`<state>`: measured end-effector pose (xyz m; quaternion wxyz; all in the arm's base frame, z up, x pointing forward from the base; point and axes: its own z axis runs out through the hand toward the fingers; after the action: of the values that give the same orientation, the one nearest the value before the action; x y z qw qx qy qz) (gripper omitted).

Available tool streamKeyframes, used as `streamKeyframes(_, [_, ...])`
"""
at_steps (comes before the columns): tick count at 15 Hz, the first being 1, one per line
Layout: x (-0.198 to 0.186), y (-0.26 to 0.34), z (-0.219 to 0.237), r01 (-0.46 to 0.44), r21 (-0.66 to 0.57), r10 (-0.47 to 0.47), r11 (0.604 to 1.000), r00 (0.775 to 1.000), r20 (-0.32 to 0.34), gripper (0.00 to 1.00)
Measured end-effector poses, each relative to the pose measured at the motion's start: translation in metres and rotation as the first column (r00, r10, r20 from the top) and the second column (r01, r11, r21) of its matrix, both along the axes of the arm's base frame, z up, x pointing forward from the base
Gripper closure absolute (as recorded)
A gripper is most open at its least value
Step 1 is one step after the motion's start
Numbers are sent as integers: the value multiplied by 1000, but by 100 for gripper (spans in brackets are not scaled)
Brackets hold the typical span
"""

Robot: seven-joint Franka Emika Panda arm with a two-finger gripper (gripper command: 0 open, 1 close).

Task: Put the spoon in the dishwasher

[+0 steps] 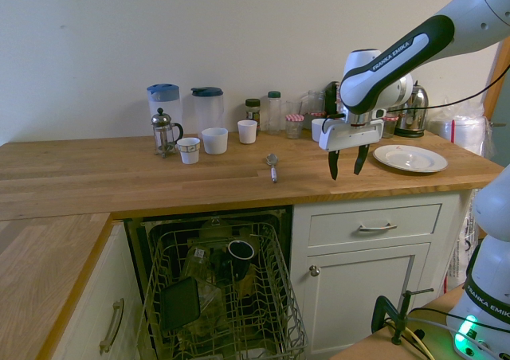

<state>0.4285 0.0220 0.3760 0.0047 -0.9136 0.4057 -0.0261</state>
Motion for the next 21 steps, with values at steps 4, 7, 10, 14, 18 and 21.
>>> streamKeyframes(4, [2,-4,2,41,40,-41,998,999,9,0])
streamKeyframes(7, [19,-5,11,83,59,-86,995,995,55,0])
streamKeyframes(10, [53,12,7,145,68,-150,987,986,75,0])
streamKeyframes(14, [96,36,5,251,71,-258,965,960,107,0])
streamKeyframes(18, [144,63,14,332,60,-337,941,934,121,0])
streamKeyframes(21, [180,81,22,400,72,-406,914,907,111,0])
